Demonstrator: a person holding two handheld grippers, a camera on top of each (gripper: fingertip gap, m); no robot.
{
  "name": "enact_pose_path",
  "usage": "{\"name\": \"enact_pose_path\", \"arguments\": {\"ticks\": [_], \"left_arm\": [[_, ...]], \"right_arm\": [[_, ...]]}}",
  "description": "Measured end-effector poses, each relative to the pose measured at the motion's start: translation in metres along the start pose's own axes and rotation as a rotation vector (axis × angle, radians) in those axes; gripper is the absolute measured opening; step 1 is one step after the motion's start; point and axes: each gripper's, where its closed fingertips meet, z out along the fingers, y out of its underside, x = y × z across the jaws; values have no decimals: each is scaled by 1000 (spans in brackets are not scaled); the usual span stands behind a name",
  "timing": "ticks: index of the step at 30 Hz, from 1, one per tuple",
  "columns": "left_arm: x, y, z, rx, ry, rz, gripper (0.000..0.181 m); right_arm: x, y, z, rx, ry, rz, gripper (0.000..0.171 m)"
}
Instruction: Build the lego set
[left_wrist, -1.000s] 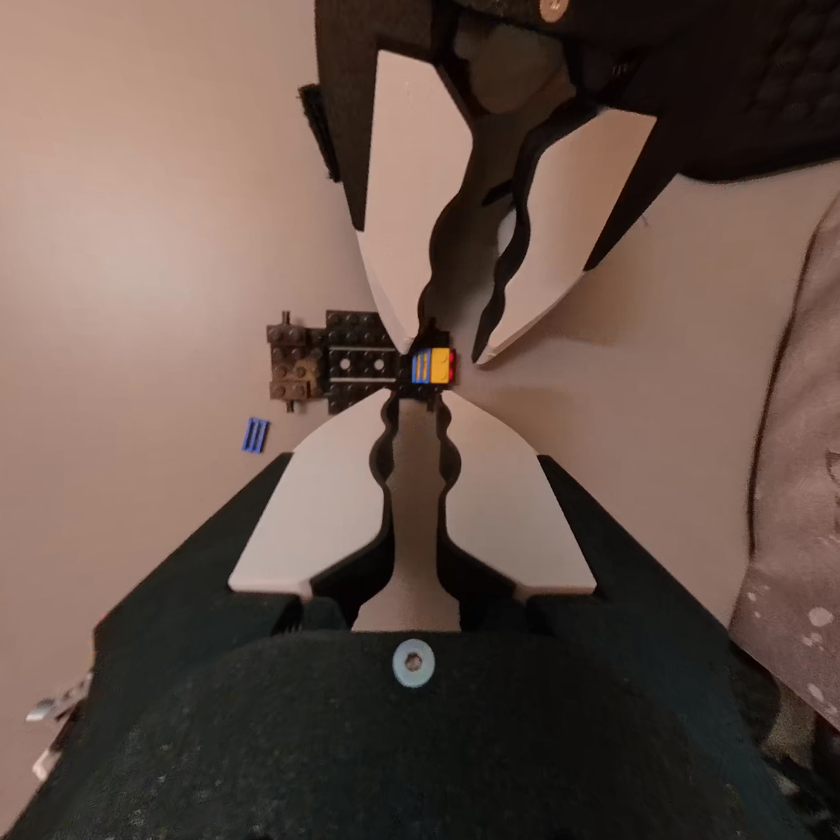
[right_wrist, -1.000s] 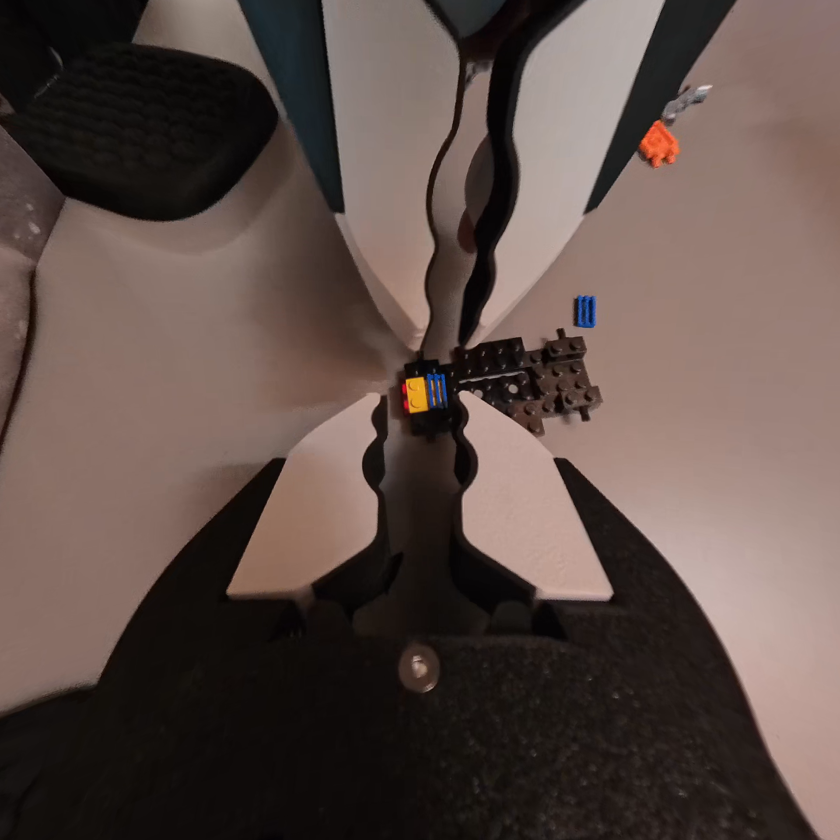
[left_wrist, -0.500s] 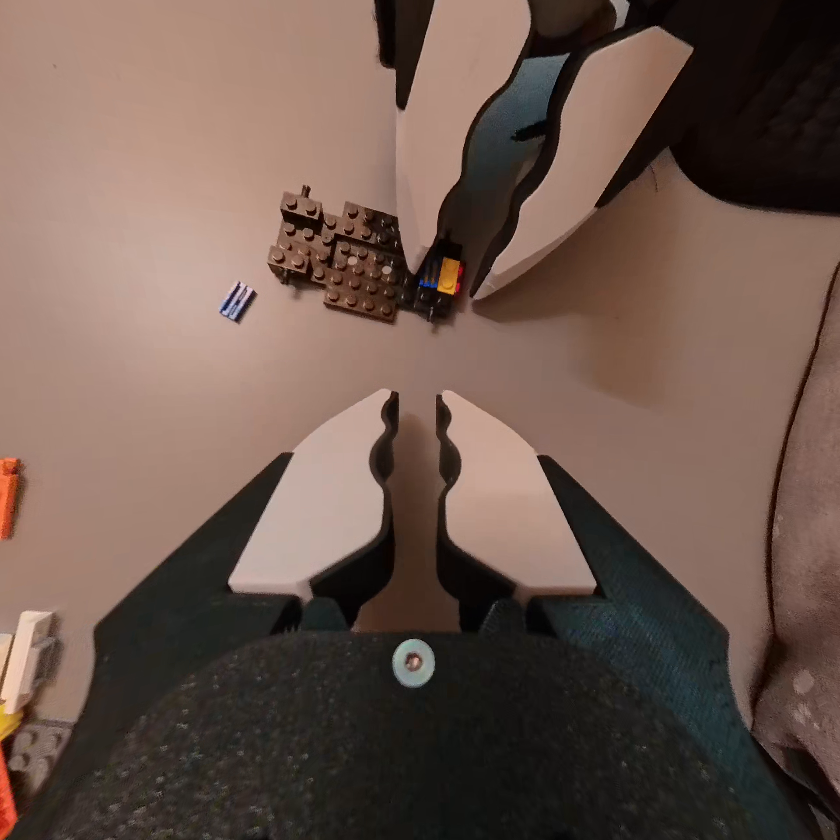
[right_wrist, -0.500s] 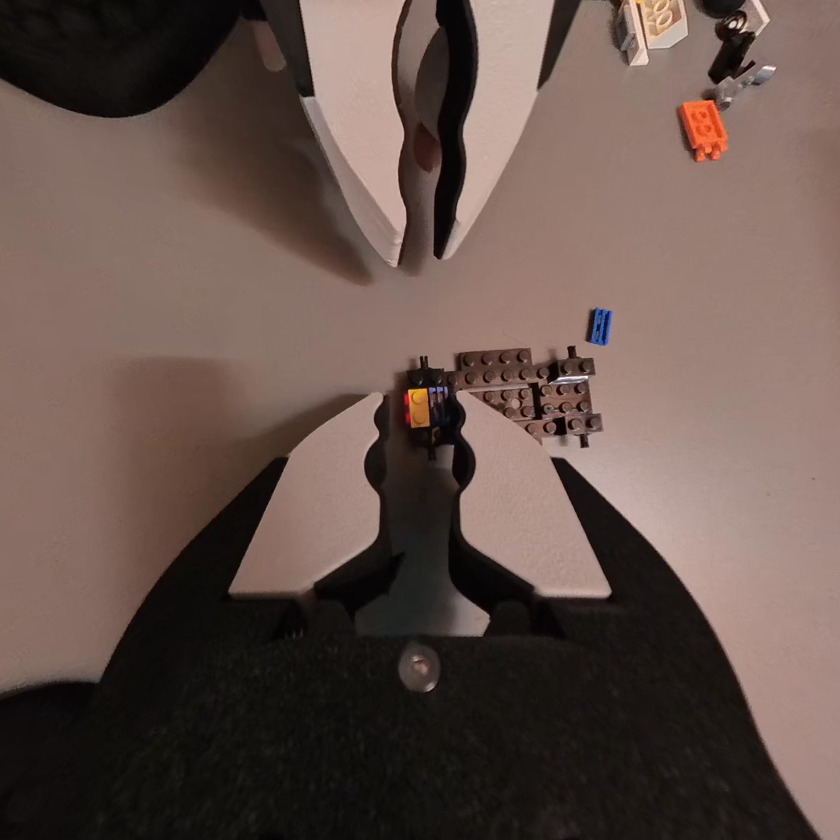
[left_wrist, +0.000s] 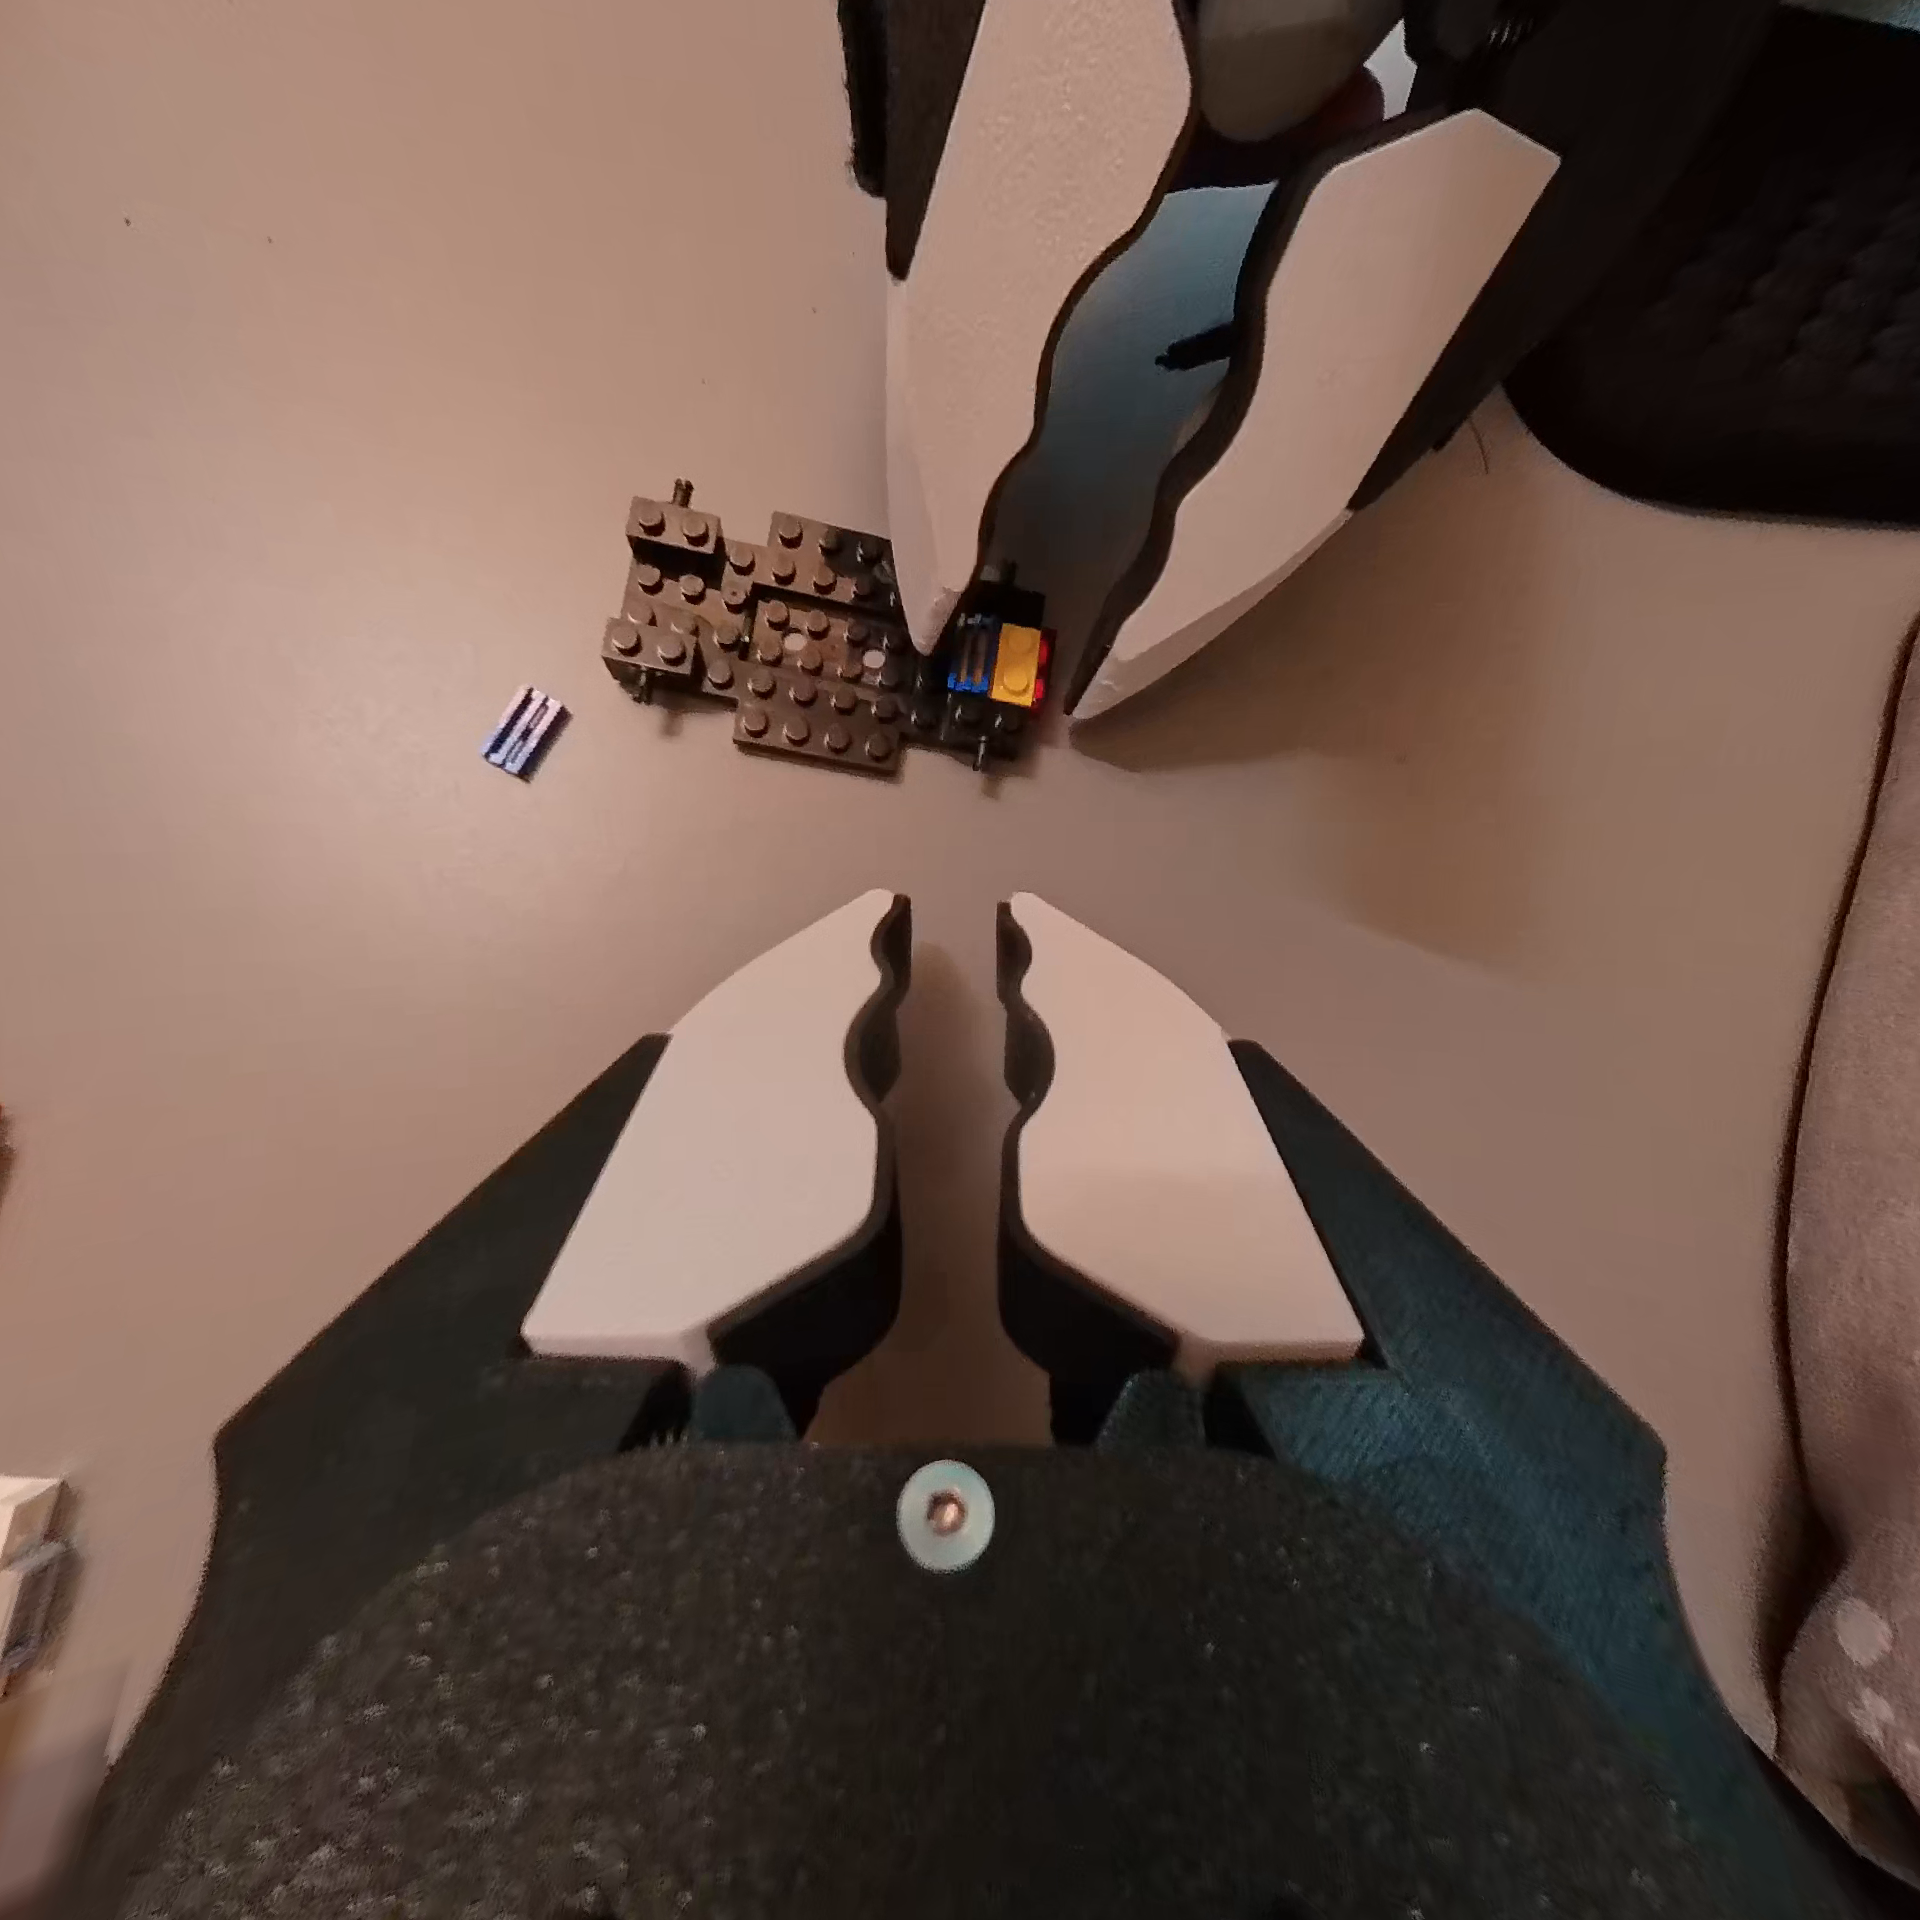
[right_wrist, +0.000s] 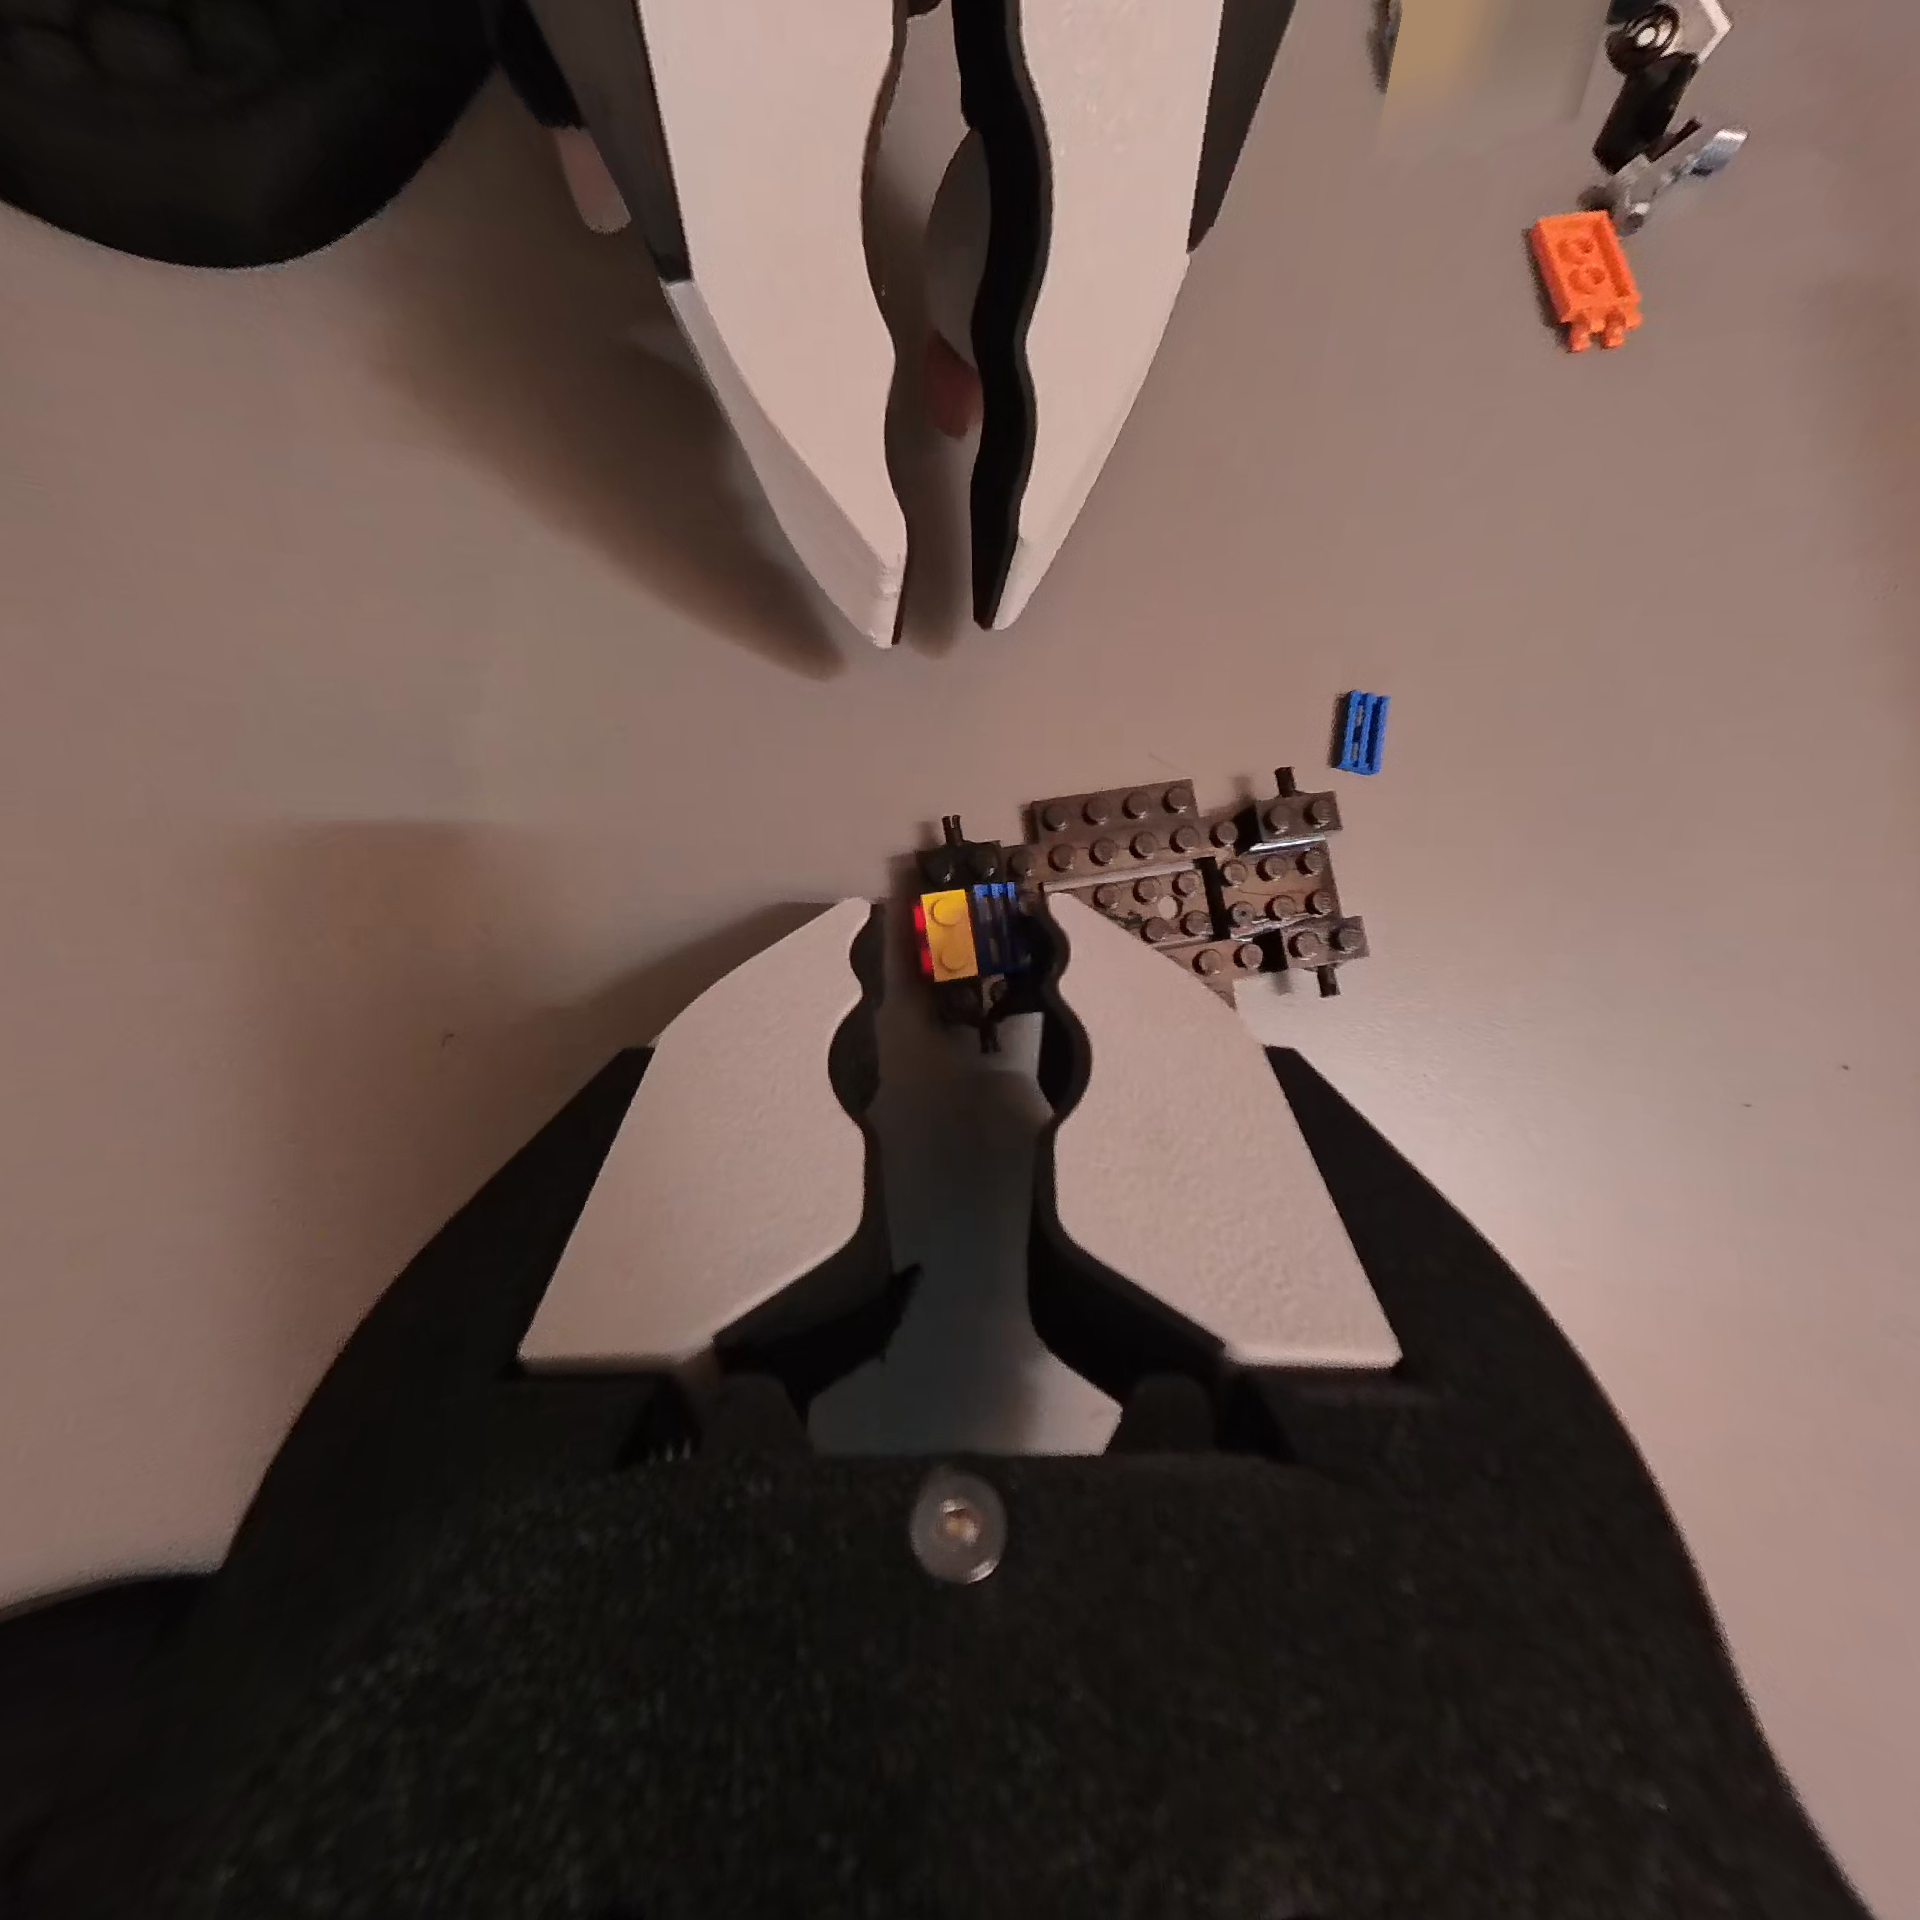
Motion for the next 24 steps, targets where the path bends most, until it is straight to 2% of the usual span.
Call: {"name": "enact_pose_path", "arguments": {"ticks": [12,24], "left_arm": [[-9,-12,5,63,-29,23,17],[-15,-12,3,117,-62,25,16]], "right_arm": [[-3,4,4,-37,70,-62,30],[3,2,1,-50,17,-29,30]]}}
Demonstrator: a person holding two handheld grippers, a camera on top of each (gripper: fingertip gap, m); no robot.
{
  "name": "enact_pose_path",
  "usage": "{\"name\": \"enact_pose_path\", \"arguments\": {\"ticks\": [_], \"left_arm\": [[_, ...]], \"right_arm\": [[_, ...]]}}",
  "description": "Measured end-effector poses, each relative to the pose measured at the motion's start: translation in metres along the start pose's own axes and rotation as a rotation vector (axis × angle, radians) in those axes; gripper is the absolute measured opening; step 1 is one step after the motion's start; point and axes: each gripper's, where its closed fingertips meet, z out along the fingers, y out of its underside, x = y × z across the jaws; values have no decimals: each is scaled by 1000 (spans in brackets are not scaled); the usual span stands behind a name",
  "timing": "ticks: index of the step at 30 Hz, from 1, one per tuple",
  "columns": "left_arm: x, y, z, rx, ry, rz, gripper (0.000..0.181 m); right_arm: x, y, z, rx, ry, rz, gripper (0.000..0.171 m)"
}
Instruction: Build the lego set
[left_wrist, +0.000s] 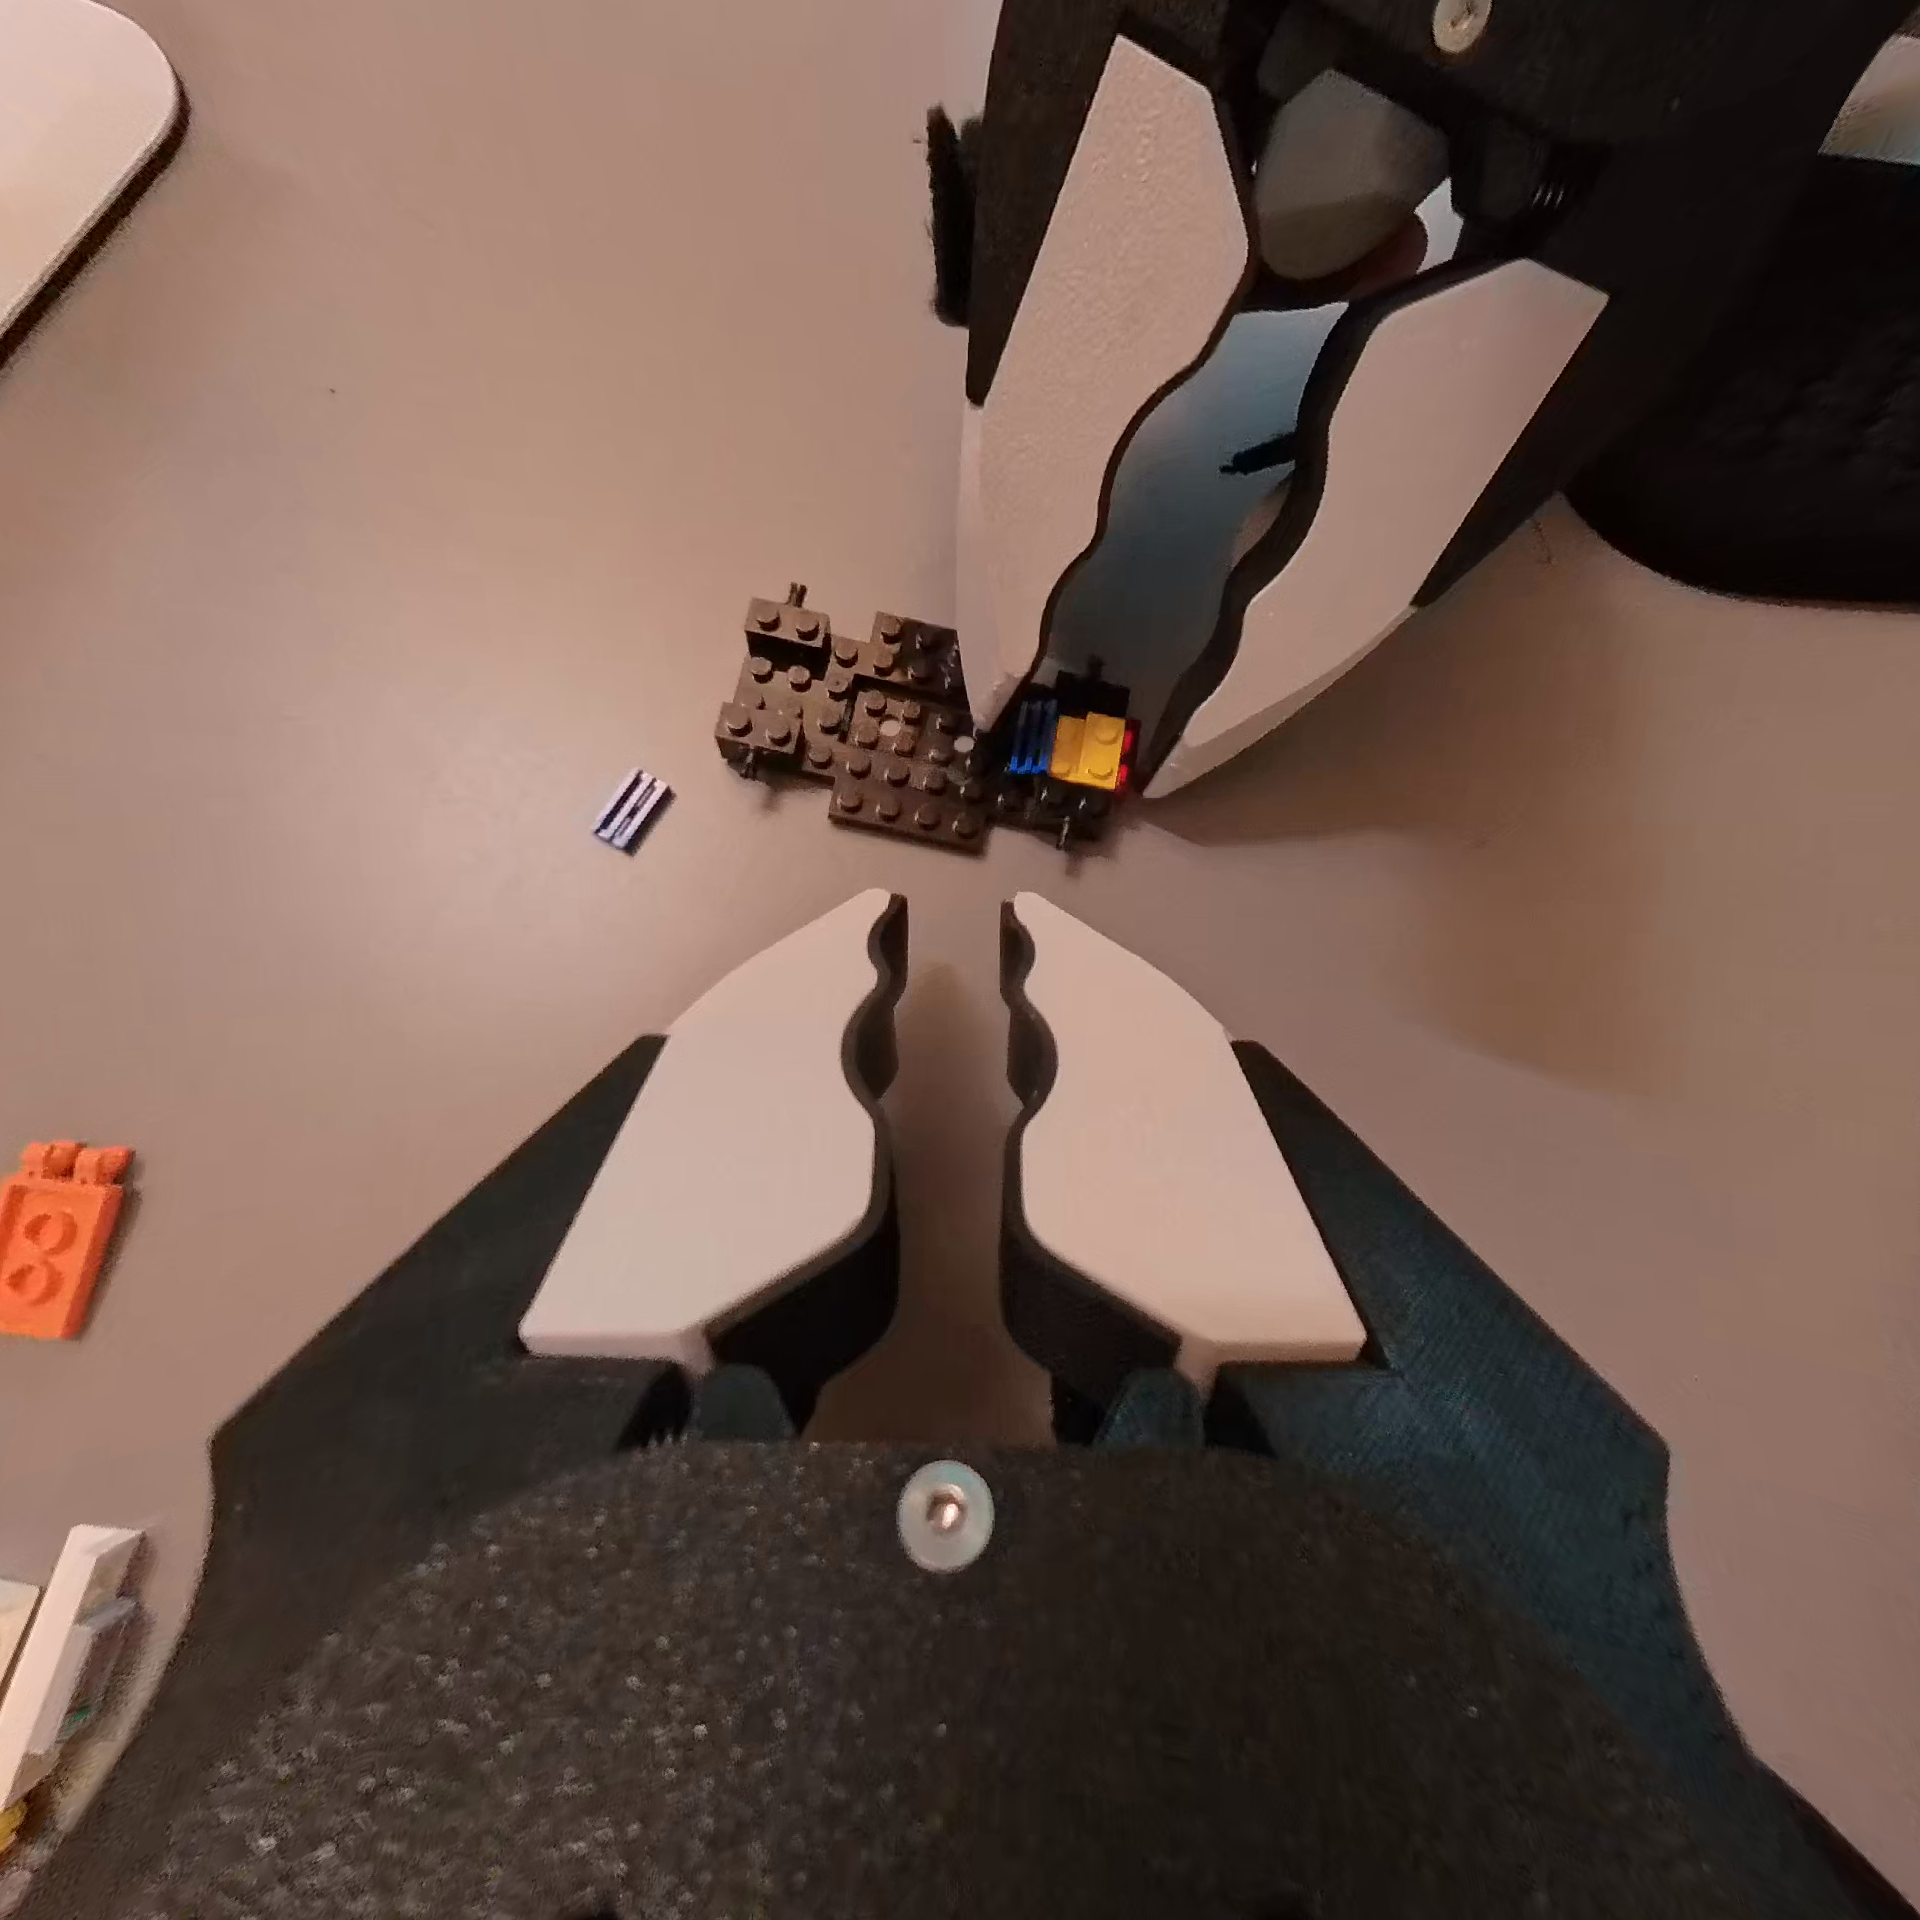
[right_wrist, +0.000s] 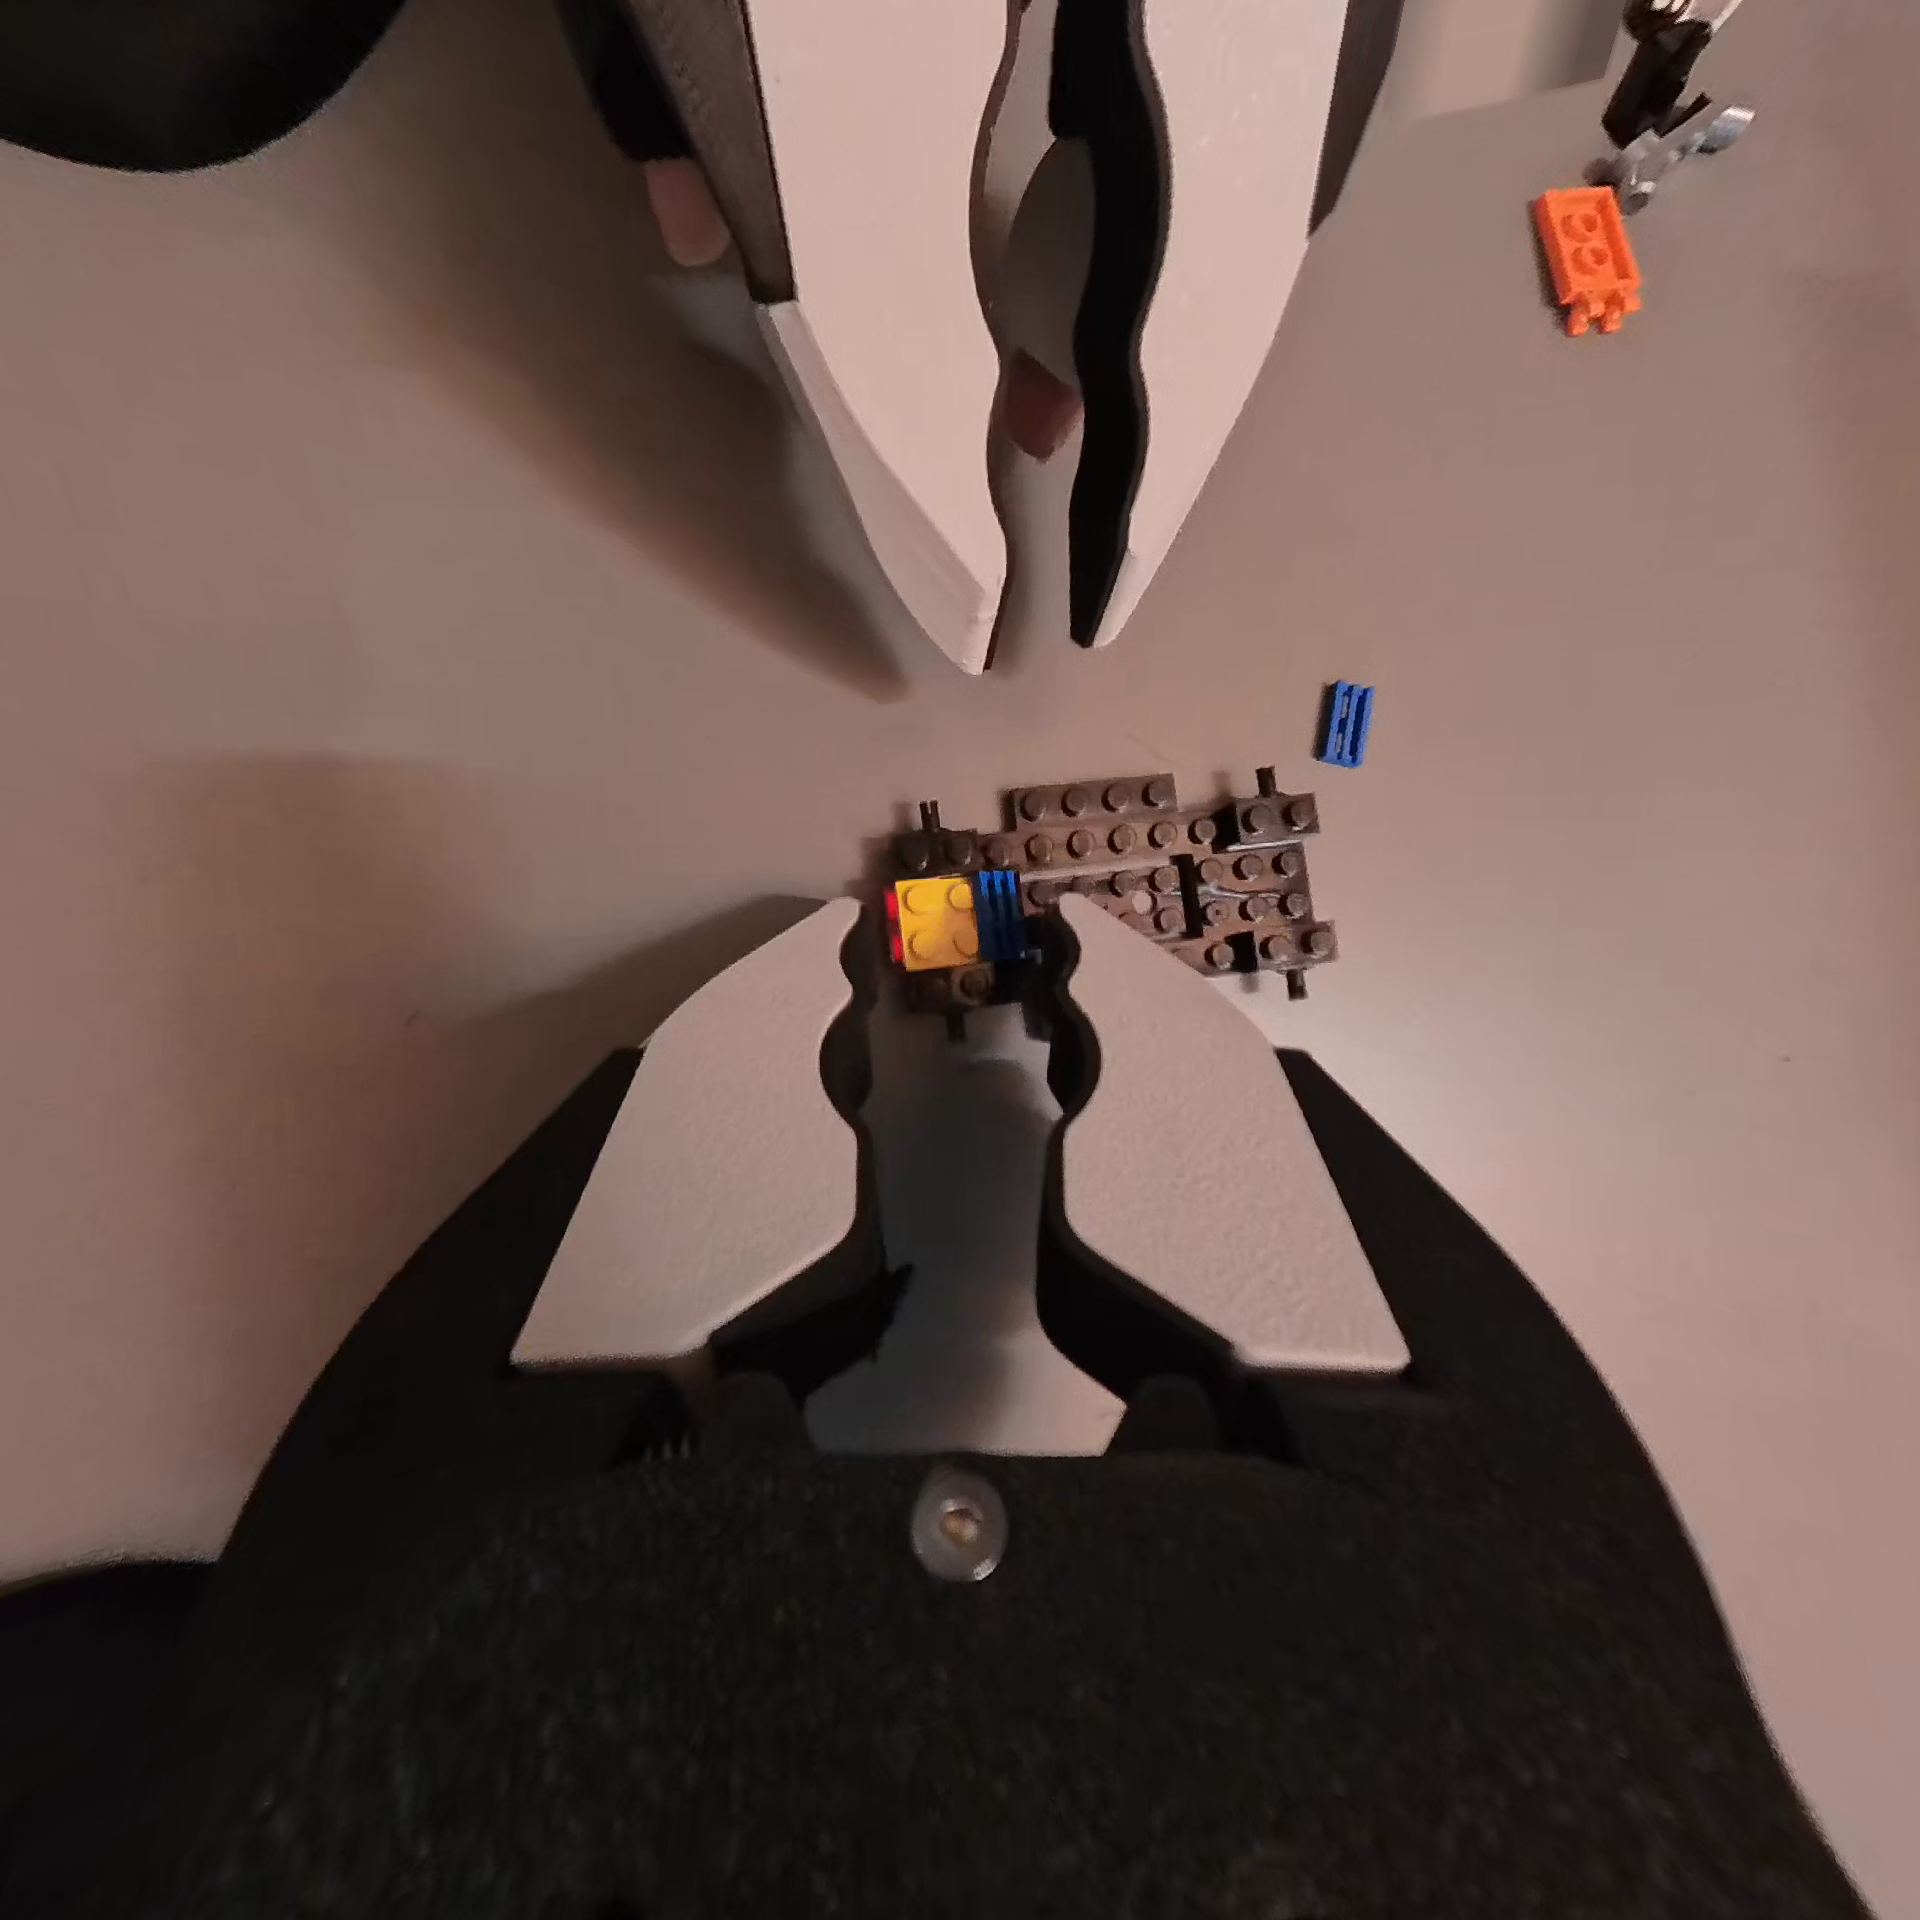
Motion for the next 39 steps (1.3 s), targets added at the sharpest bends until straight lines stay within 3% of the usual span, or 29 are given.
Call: {"name": "enact_pose_path", "arguments": {"ticks": [15,29,39], "left_arm": [[0,4,-1,22,1,-4,16],[1,5,-2,30,2,0,16],[3,6,-2,40,8,0,16]], "right_arm": [[-4,-3,2,-18,-21,-15,22],[-4,1,3,-50,-24,-19,30],[-3,2,4,-64,-33,-39,24]]}}
